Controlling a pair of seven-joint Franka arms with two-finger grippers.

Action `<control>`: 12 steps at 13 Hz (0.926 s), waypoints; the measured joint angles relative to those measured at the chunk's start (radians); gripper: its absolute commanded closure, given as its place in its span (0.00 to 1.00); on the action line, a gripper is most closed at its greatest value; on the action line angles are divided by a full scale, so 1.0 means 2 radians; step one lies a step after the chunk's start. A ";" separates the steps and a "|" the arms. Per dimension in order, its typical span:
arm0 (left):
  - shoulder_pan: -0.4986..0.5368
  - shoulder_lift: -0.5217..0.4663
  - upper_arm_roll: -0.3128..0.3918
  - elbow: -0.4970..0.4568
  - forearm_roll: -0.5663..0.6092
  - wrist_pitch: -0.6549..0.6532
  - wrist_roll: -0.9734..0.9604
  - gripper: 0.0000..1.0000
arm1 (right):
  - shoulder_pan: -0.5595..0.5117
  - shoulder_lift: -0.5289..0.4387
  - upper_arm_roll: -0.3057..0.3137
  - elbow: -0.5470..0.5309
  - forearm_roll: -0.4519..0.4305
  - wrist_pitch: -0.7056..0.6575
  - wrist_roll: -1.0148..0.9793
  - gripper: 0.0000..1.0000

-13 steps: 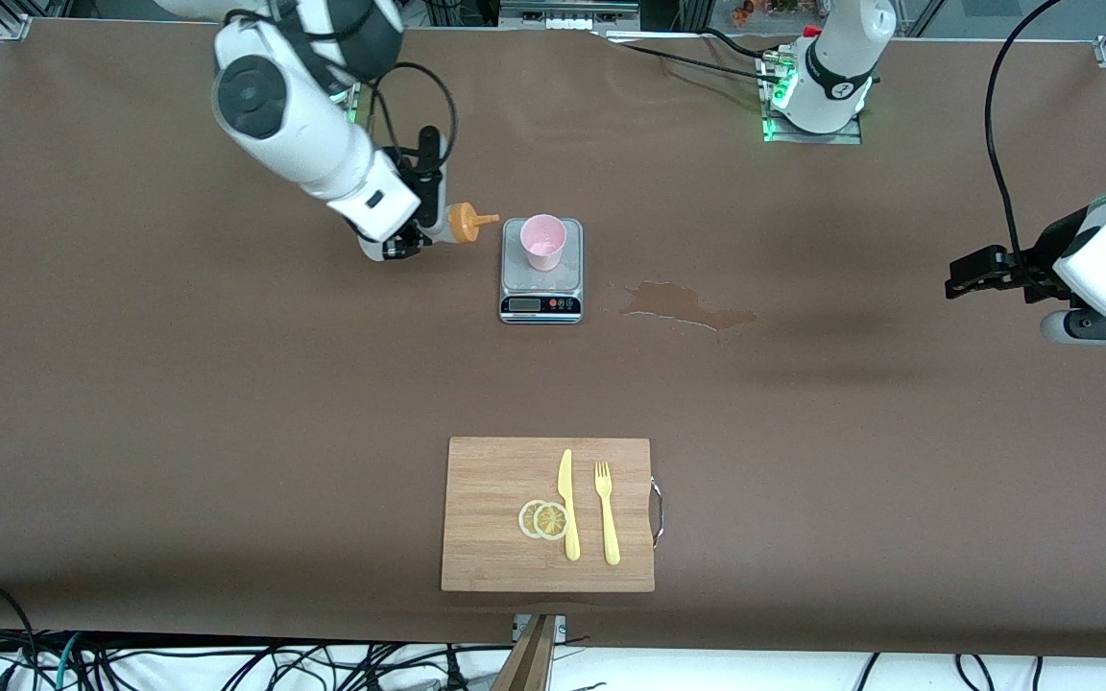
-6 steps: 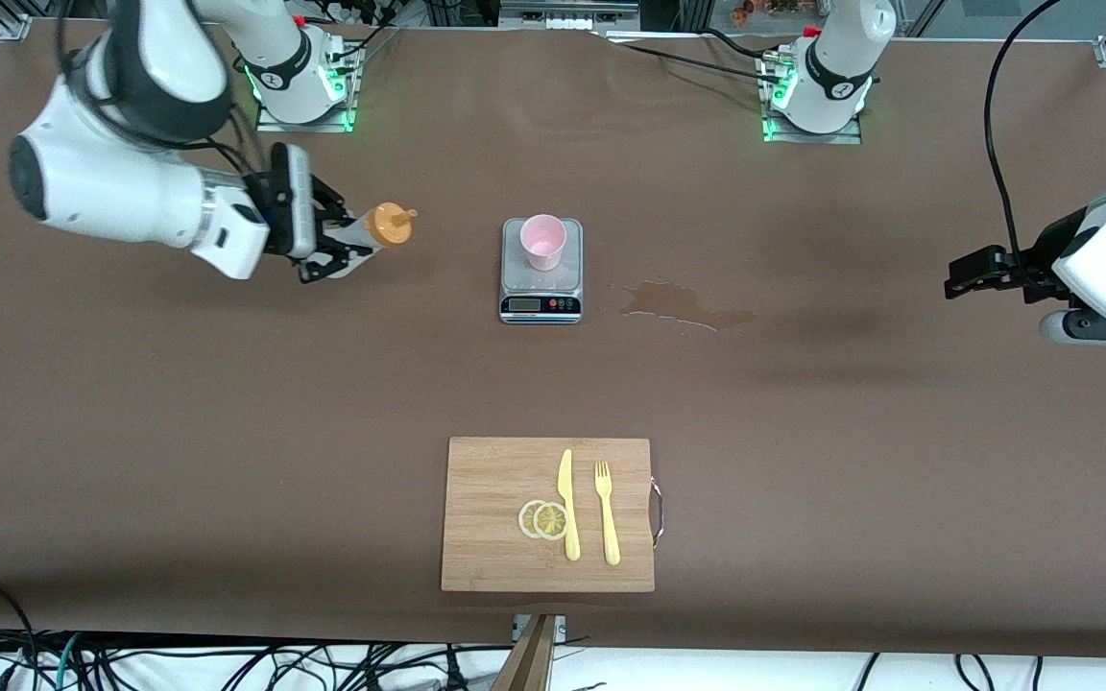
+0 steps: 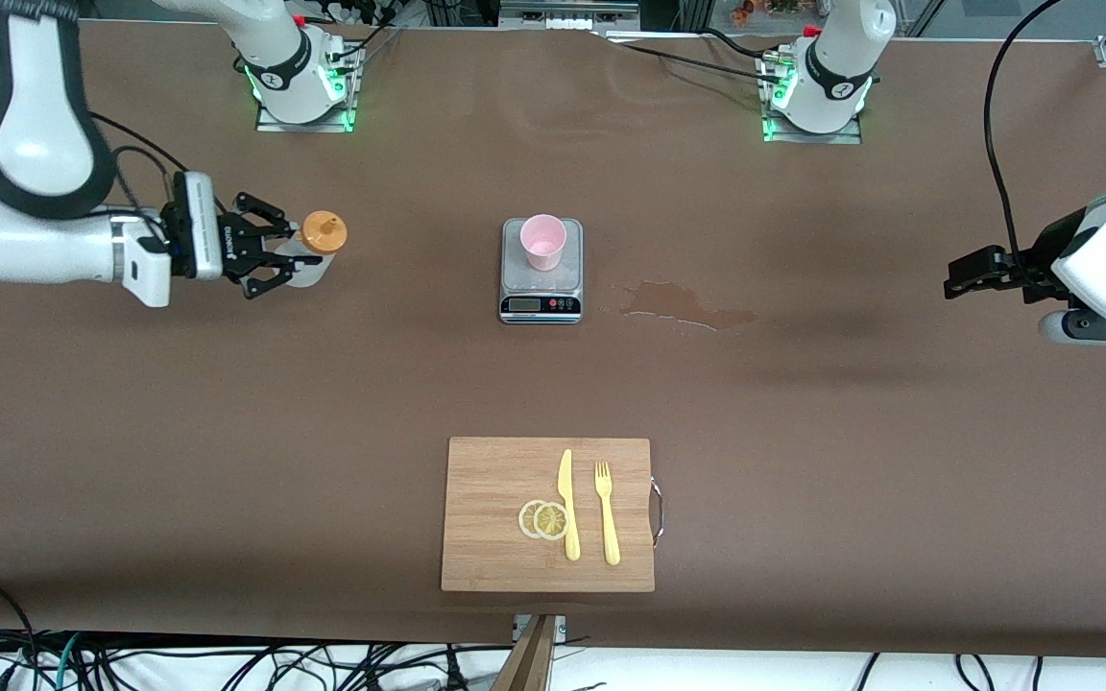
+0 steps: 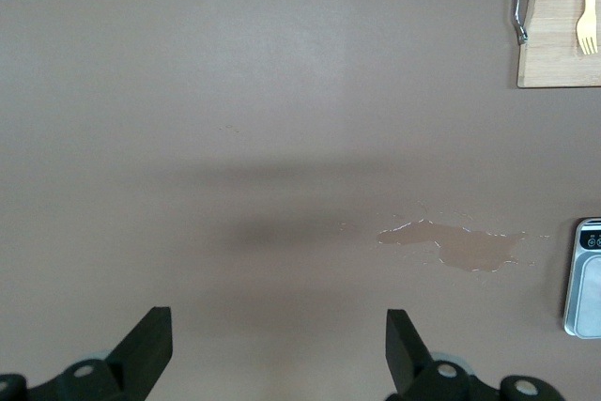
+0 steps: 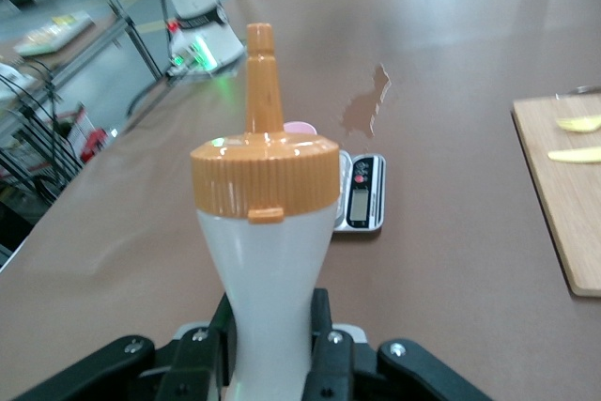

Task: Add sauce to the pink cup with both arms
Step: 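Lower the sauce bottle onto the table with the right gripper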

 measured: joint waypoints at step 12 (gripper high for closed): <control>0.000 0.000 0.000 0.001 0.000 0.000 0.000 0.00 | -0.277 0.244 0.161 0.083 0.082 -0.162 -0.254 0.68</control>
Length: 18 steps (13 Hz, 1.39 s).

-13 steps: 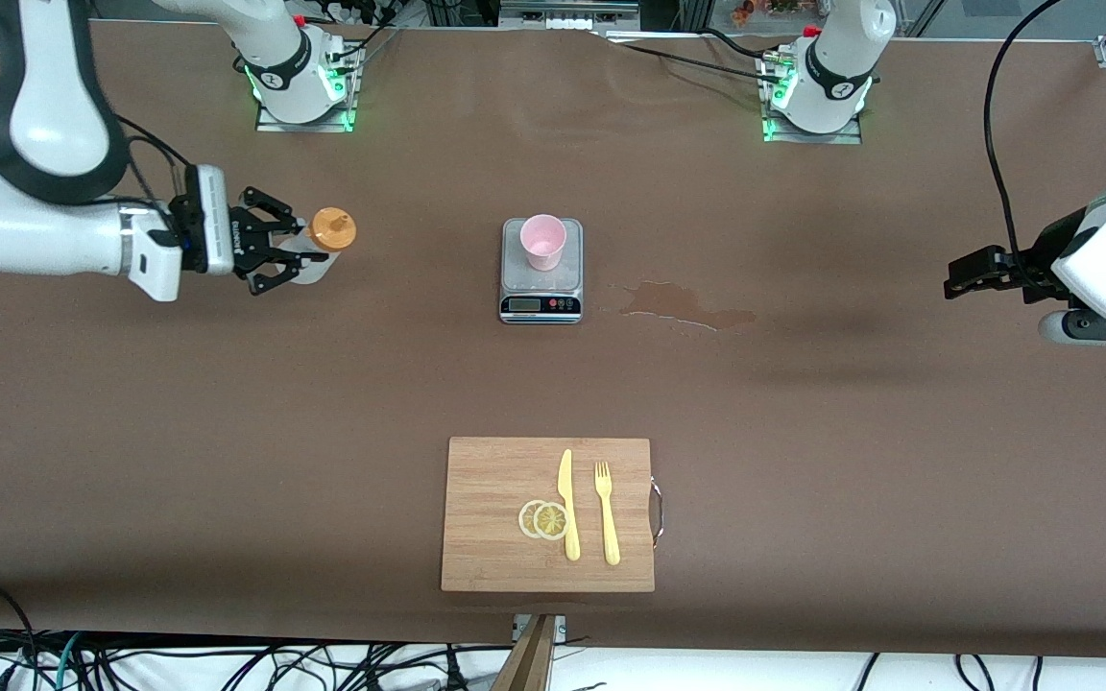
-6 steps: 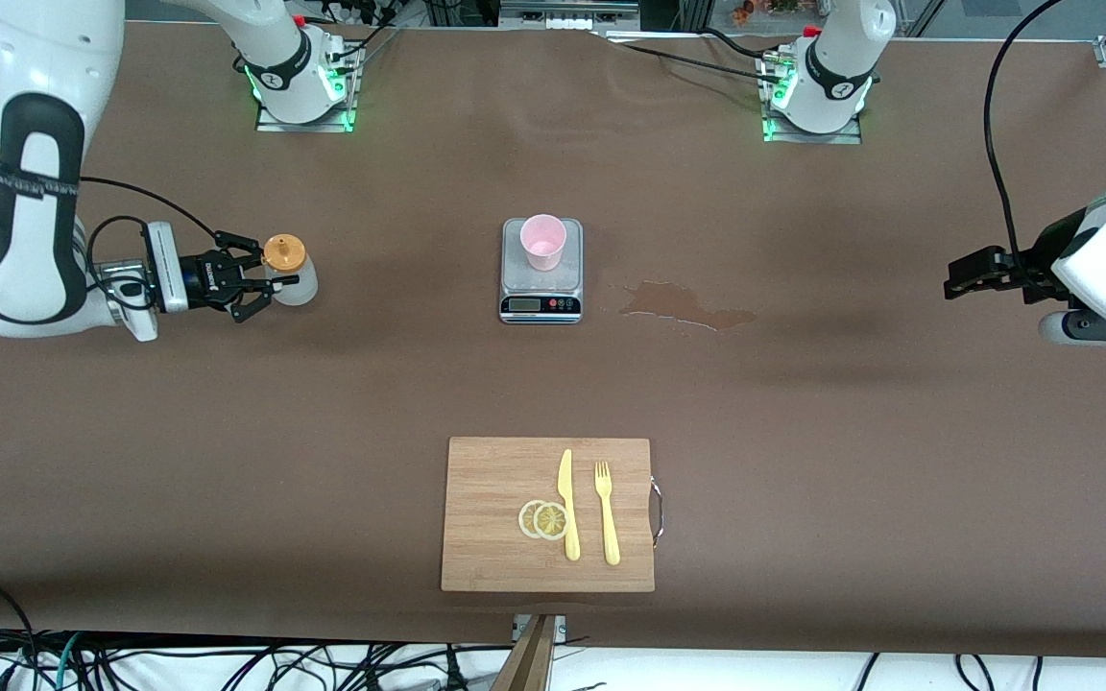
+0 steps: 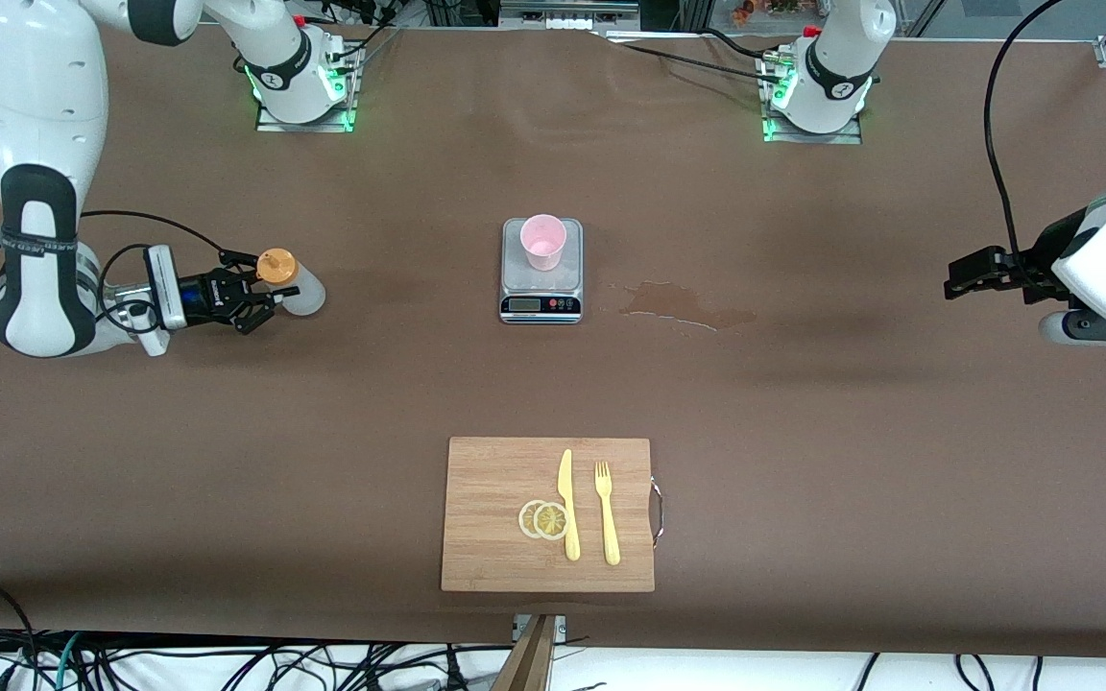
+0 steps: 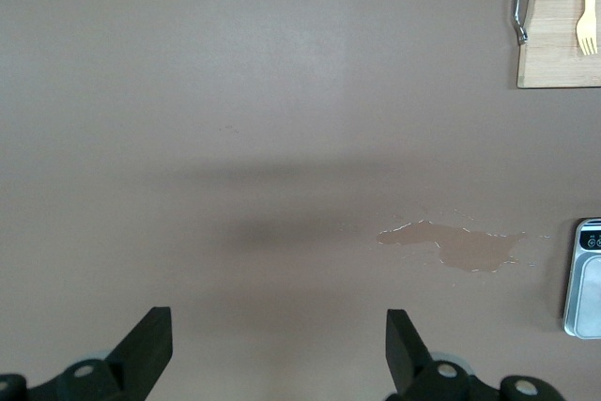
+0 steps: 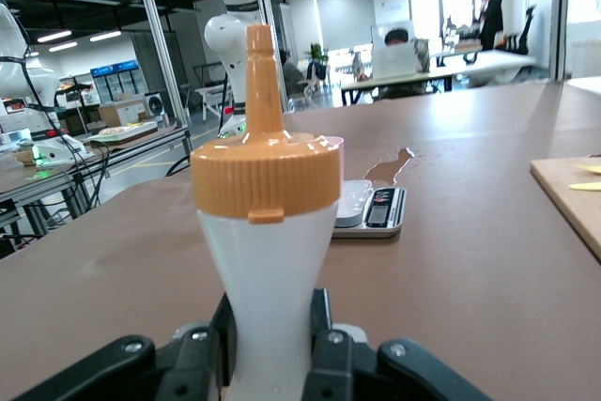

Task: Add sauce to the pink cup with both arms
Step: 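Lower the sauce bottle onto the table with the right gripper, then open the right gripper and draw it back from the bottle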

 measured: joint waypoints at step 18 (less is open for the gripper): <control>0.000 0.000 0.000 0.000 0.000 0.000 0.000 0.00 | -0.030 0.064 0.008 0.052 -0.021 -0.020 -0.041 0.00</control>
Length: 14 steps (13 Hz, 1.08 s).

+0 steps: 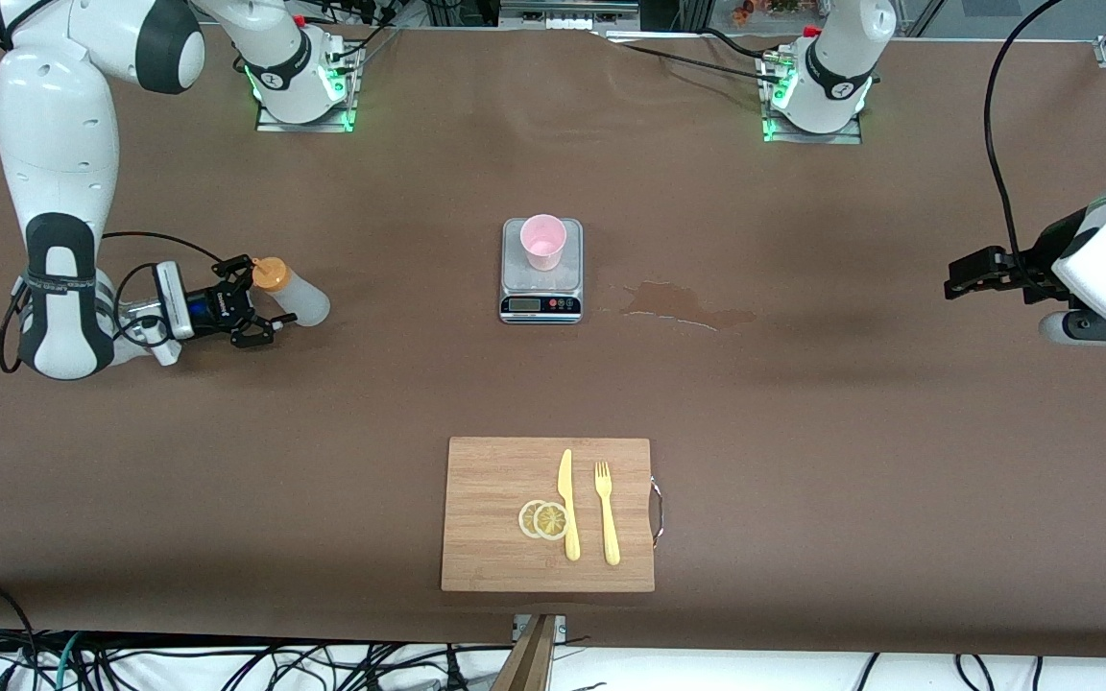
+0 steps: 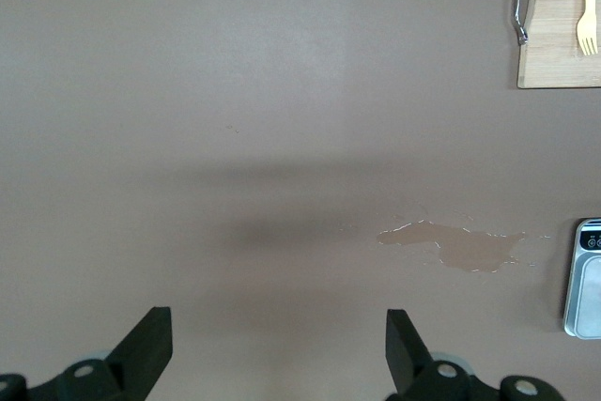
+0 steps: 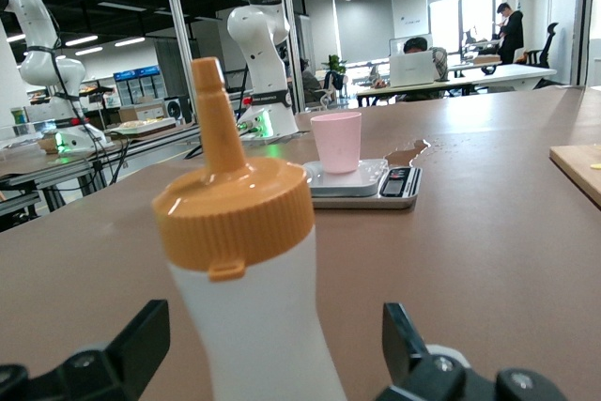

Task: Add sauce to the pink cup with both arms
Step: 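Open the right gripper and draw it back from the bottle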

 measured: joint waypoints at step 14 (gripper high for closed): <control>-0.001 0.001 0.000 0.000 0.000 0.000 0.000 0.00 | -0.073 -0.062 -0.021 0.211 -0.073 -0.114 0.540 0.00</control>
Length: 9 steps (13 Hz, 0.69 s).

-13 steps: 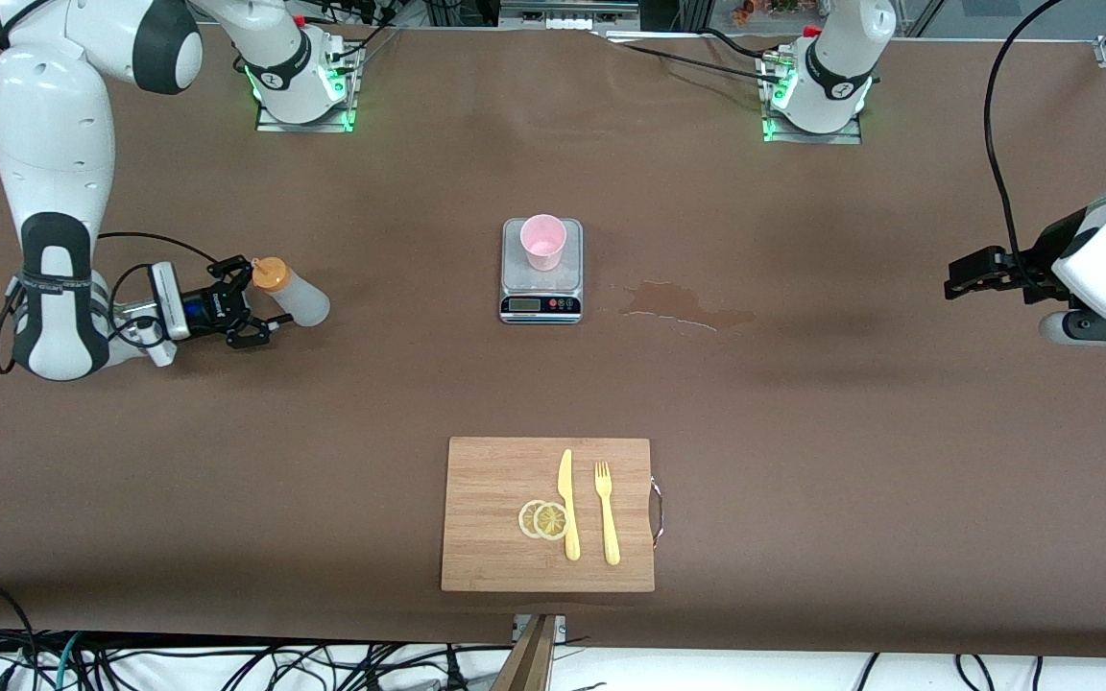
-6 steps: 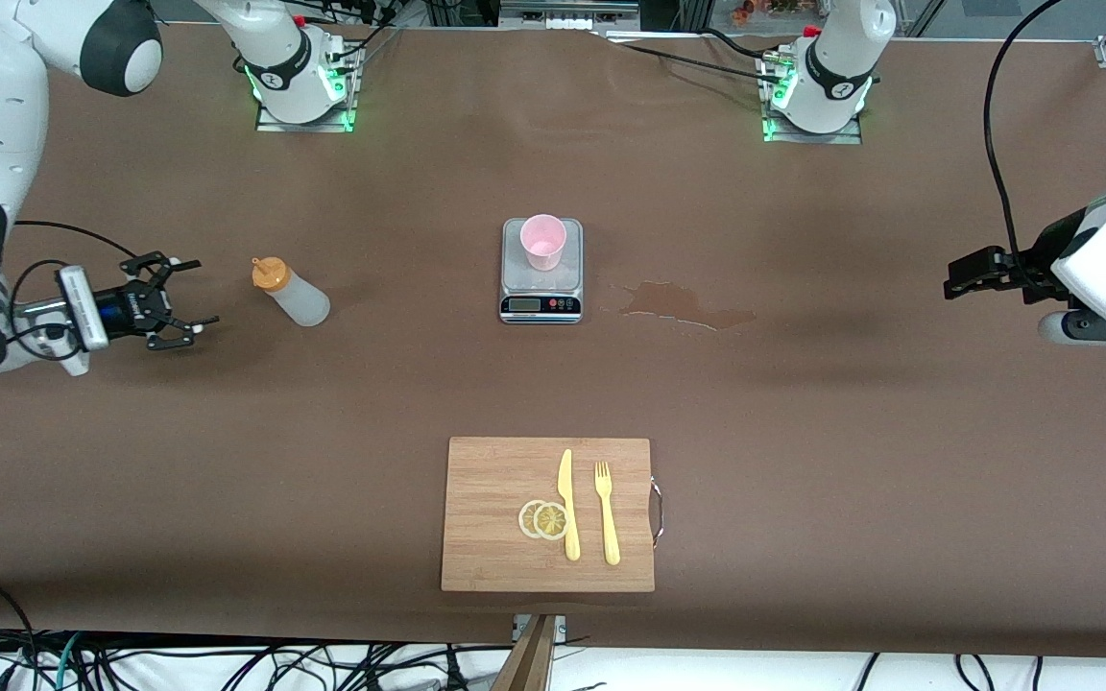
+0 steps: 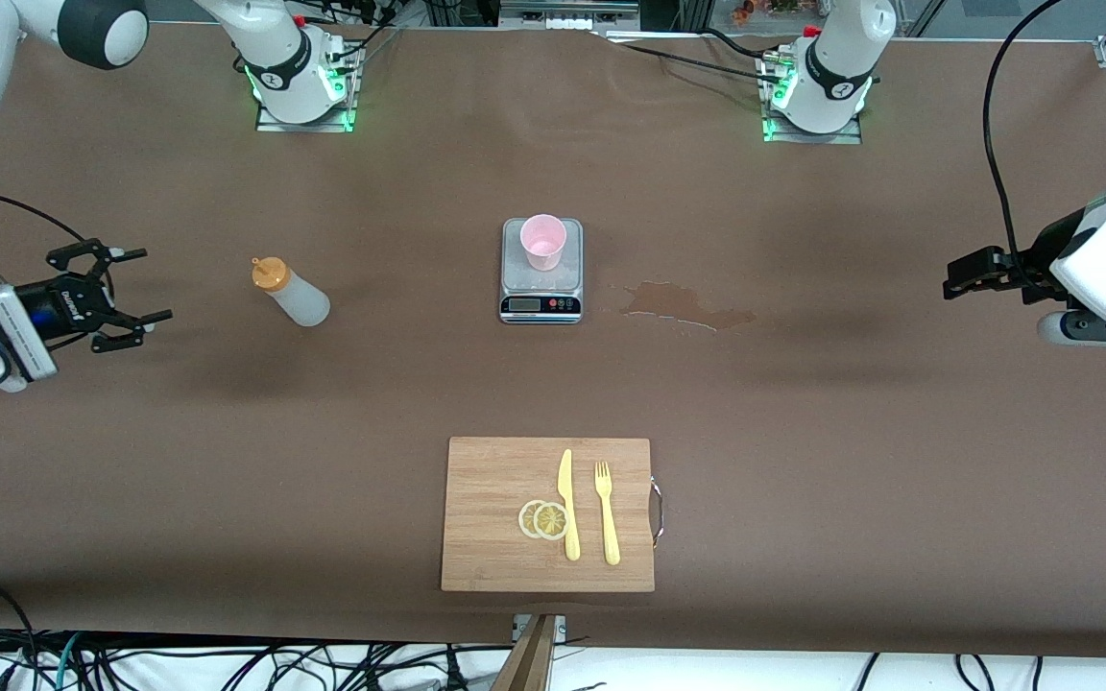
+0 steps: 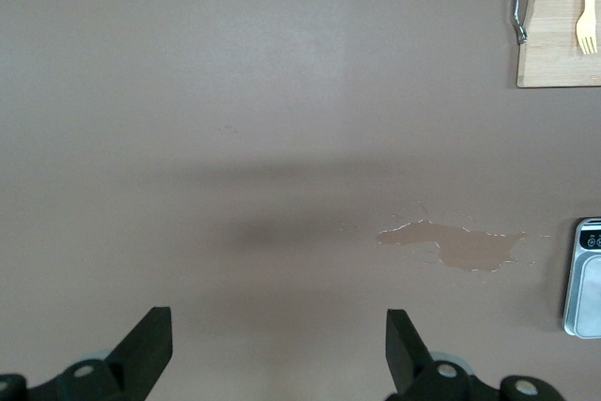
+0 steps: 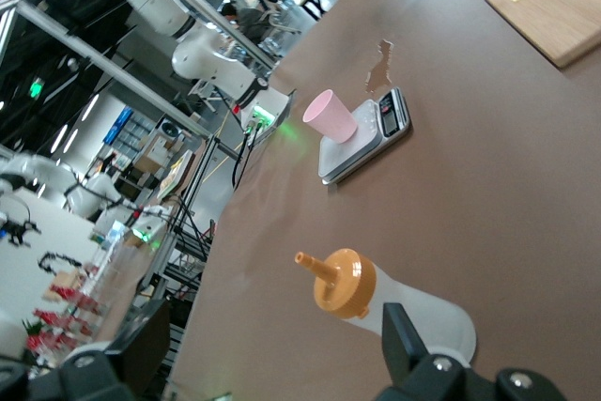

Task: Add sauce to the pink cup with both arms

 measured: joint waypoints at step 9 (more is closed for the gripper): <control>0.001 0.002 0.001 0.000 0.000 0.000 0.000 0.00 | 0.059 -0.090 0.001 0.111 -0.187 0.053 0.371 0.00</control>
